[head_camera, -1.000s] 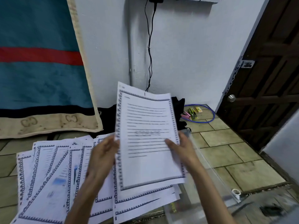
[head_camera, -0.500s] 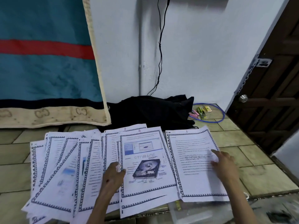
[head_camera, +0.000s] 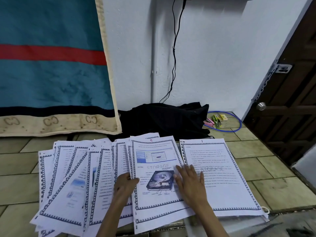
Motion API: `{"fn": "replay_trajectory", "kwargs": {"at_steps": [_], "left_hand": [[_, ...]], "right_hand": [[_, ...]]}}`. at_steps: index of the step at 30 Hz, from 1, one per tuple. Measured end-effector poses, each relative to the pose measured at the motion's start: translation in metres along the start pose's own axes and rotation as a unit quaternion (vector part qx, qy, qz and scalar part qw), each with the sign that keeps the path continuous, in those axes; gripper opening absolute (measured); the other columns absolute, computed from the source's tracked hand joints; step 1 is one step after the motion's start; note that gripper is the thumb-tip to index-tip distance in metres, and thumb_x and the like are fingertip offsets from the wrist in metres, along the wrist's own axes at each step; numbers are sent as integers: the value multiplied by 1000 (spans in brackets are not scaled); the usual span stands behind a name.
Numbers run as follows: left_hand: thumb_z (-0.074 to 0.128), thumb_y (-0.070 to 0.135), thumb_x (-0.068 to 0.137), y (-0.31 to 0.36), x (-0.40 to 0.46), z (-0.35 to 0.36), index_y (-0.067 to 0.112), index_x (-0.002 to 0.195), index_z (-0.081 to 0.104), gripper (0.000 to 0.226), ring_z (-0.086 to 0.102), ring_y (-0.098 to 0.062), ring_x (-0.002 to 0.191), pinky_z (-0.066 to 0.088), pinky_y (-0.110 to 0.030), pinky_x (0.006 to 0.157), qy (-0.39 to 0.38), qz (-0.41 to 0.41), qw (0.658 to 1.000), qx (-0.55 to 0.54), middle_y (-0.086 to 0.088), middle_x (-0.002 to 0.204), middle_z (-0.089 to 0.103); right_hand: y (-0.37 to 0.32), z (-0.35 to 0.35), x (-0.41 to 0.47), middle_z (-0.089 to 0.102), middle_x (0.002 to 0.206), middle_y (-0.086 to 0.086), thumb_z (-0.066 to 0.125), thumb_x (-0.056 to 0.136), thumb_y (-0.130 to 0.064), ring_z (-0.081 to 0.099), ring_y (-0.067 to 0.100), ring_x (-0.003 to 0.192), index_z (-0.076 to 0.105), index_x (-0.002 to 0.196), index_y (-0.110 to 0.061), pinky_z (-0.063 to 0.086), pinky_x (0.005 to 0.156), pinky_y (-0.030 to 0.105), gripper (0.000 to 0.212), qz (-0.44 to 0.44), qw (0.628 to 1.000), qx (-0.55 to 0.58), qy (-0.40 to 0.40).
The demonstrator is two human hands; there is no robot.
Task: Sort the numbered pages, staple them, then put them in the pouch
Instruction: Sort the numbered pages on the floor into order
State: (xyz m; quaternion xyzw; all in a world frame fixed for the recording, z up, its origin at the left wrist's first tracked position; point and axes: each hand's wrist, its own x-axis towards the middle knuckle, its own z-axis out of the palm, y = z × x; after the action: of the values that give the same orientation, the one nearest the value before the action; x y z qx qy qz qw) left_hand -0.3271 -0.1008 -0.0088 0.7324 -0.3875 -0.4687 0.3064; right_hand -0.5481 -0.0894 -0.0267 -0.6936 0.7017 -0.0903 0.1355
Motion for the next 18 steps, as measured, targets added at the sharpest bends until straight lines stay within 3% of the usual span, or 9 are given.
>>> {"fn": "replay_trajectory", "kwargs": {"at_steps": [2, 4, 6, 11, 15, 17, 18], "left_hand": [[63, 9, 85, -3, 3, -7, 1, 109, 64, 26, 59, -26, 87, 49, -33, 83, 9, 8, 1000, -2, -15, 100, 66], [64, 8, 83, -6, 7, -13, 1, 108, 64, 26, 59, -26, 88, 49, -32, 83, 10, 12, 1000, 5, -15, 102, 67], [64, 7, 83, -10, 12, -17, 0, 108, 64, 26, 59, -26, 87, 48, -31, 81, 7, 18, 1000, 8, -17, 105, 67], [66, 6, 82, -18, 18, -19, 0, 109, 66, 28, 63, -32, 97, 50, -43, 92, 3, 15, 1000, -1, -20, 109, 67], [72, 5, 78, -18, 16, -19, -1, 108, 66, 31, 64, -30, 96, 50, -41, 92, -13, 24, 1000, -13, -19, 108, 68], [75, 8, 76, -16, 12, -19, 1, 107, 66, 33, 62, -24, 88, 49, -33, 85, -12, 34, 999, -19, -15, 102, 68], [75, 9, 75, -15, 9, -18, 1, 107, 66, 34, 61, -22, 84, 48, -30, 82, -14, 35, 998, -41, -14, 99, 68]], "right_hand": [[9, -5, -1, 4, 159, -4, -37, 53, -76, -6, 17, 147, 6, 149, -35, -9, 115, 44, 113, 31, 999, -4, -7], [25, -12, 2, 3, 159, -1, -11, 84, -66, -6, 19, 147, 4, 149, -33, -6, 116, 48, 75, 64, 998, -5, -14], [43, -19, 6, 3, 160, 0, 10, 98, -50, -5, 20, 147, 7, 149, -30, -4, 115, 53, 56, 91, 995, -15, -37], [70, -30, 17, 5, 160, -3, 20, 100, -44, -2, 16, 147, 18, 149, -27, 1, 116, 52, 52, 99, 994, 21, -47], [66, -32, 20, 12, 159, 2, 17, 99, -48, 2, 20, 147, 27, 147, -23, 3, 116, 50, 55, 88, 996, -12, -21], [44, -27, 17, 41, 146, 12, 8, 90, -63, 31, 28, 138, 49, 133, -14, 25, 110, 45, 77, 47, 995, 20, 87], [29, -25, 13, 57, 129, 14, 7, 87, -69, 49, 29, 120, 60, 121, -10, 39, 97, 39, 86, 20, 986, 90, 139]]}}
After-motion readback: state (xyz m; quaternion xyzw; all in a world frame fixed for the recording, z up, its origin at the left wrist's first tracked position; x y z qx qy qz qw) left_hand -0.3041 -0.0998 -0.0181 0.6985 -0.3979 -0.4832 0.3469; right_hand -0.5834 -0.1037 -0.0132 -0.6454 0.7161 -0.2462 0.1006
